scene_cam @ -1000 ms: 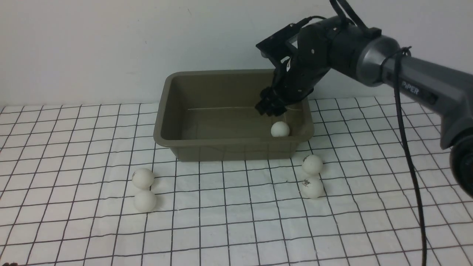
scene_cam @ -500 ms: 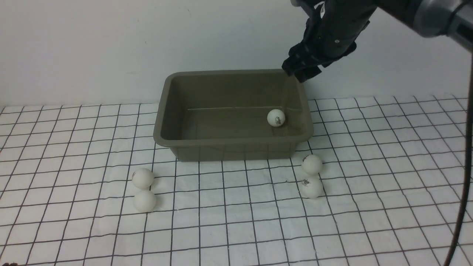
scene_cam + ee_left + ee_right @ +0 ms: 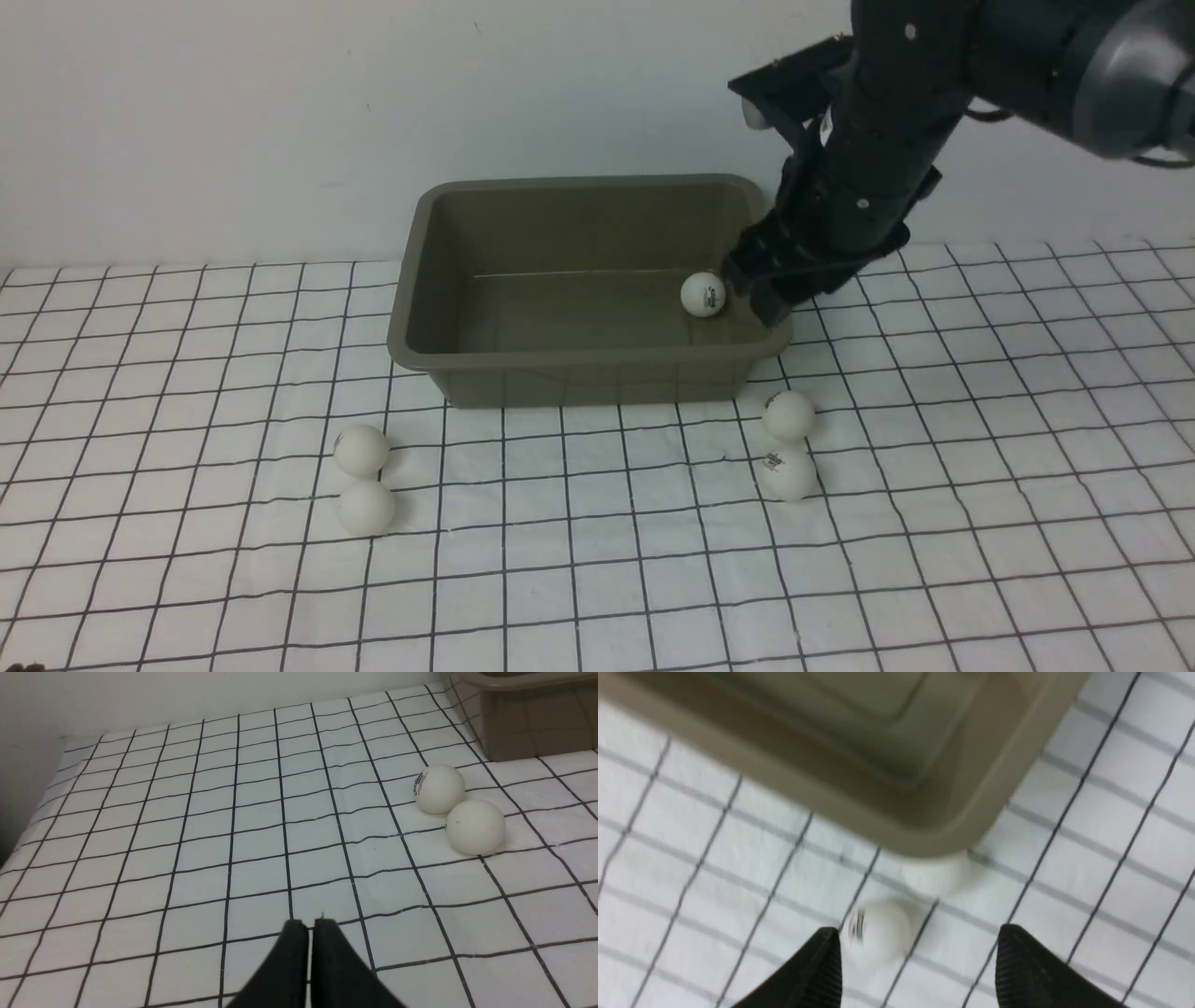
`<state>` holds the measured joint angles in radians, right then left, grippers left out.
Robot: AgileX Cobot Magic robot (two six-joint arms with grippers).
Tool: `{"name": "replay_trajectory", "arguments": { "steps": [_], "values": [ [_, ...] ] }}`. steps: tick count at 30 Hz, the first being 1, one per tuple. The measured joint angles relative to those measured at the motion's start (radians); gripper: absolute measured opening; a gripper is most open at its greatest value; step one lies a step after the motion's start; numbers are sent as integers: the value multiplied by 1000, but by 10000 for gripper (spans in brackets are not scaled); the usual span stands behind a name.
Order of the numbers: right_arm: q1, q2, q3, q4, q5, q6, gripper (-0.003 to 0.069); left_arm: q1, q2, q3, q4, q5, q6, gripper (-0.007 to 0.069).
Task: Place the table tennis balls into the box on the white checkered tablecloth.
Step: 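Reach for and grasp a ping pong ball on the table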
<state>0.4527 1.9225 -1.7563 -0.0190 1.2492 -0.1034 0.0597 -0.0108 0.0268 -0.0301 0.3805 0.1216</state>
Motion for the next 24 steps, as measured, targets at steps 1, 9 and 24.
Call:
{"name": "replay_trajectory", "arguments": {
  "steps": [1,9,24],
  "values": [
    [0,-26,40,0,-1,3,409,0,0,0,0,0,0,-4],
    [0,-212,323,27,-104,34,409,0,0,0,0,0,0,-4],
    [0,-147,539,49,-427,72,409,0,0,0,0,0,0,-4]
  ]
}}
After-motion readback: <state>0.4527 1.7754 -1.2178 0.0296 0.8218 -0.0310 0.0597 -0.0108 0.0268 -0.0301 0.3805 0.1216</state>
